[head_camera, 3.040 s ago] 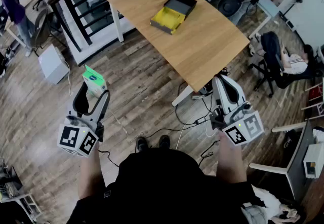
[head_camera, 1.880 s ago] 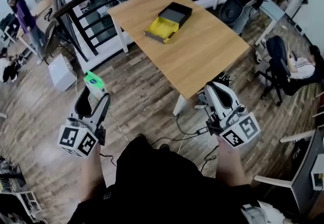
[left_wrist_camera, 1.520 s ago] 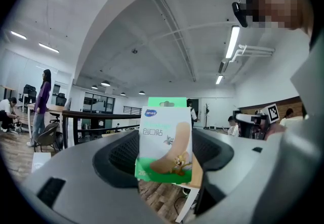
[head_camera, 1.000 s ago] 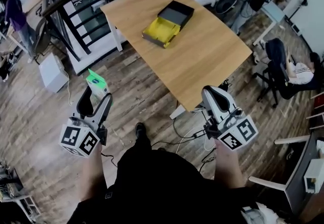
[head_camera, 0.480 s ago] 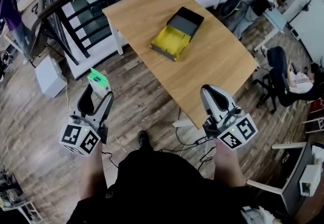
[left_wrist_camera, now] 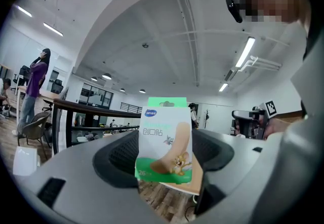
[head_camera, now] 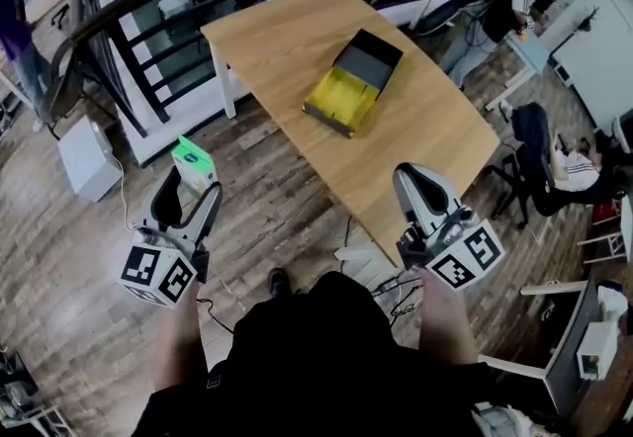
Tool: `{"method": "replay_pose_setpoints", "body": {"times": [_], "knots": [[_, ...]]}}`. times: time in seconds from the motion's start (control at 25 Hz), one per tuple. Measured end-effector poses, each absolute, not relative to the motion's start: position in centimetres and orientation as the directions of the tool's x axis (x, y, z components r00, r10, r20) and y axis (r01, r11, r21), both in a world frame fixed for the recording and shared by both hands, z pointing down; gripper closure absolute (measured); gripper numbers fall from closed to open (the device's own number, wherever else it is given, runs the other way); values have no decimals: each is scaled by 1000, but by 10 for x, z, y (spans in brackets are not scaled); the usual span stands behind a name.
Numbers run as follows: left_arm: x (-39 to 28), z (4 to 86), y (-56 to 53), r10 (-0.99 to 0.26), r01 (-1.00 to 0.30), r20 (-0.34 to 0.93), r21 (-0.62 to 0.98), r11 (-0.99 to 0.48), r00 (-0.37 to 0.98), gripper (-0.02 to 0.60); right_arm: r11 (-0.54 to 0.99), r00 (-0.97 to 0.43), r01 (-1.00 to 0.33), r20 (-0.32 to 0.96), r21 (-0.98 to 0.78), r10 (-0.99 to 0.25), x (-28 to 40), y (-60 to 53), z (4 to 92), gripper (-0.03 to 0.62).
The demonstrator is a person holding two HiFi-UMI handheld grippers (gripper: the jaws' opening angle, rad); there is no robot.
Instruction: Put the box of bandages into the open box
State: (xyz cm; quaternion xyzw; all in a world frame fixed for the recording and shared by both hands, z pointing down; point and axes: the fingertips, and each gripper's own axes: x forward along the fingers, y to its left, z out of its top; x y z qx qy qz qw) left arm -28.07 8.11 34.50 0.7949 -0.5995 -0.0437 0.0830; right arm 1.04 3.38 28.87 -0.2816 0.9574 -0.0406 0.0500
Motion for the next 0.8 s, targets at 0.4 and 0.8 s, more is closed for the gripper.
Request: {"method": "replay_pose_setpoints", "body": {"times": [0.4, 0.8], "knots": [[-304, 355, 63, -967, -951, 44, 202, -236, 249, 252, 849, -850, -511, -70, -133, -523, -10, 4, 294, 556], [-296, 357, 8, -965, -958, 82, 167, -232, 248, 252, 845, -847, -501, -96, -184, -523, -1, -60, 308, 556]]}}
